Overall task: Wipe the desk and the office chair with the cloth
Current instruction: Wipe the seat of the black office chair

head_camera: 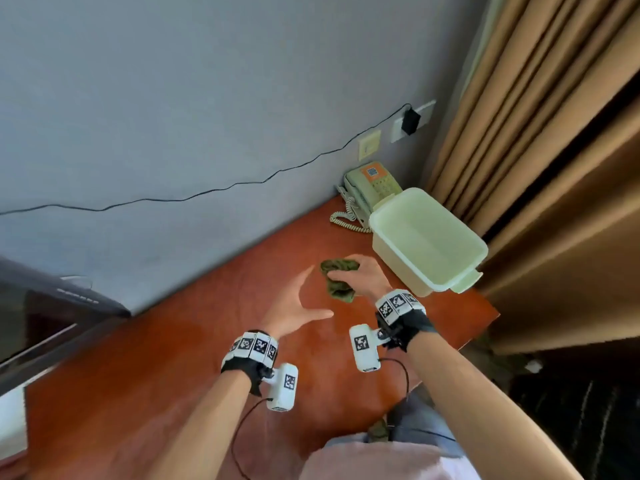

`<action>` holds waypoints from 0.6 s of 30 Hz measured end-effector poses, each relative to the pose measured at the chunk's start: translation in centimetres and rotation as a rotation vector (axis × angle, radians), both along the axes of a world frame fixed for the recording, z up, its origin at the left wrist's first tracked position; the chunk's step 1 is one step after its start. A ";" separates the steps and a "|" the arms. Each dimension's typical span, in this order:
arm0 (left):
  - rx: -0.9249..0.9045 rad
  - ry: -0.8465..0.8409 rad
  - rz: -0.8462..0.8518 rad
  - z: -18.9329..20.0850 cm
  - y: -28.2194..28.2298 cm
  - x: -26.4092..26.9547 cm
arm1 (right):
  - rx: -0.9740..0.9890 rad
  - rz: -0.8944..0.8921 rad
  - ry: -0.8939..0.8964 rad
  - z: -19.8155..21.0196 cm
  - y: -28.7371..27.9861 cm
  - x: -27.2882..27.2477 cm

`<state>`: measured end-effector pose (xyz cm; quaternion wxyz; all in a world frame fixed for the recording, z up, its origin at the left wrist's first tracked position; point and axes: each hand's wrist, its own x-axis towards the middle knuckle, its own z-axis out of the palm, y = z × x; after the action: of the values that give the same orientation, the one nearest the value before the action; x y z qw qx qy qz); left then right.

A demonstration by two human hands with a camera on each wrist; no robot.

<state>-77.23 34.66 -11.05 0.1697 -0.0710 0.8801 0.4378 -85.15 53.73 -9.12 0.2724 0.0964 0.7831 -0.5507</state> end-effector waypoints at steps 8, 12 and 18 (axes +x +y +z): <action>-0.026 0.404 -0.144 11.0 5.0 2.5 | -0.367 -0.277 0.151 11.2 5.0 7.1; -0.035 0.524 -0.192 15.5 8.5 6.0 | -0.499 -0.245 0.106 14.9 7.9 12.0; 0.026 0.661 -0.185 20.5 13.9 15.1 | -0.729 -0.079 0.137 19.0 14.0 23.3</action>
<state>-62.15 48.59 9.48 -0.0849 0.1570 0.8846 0.4309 -61.88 67.70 9.88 0.2144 -0.0141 0.5476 -0.8087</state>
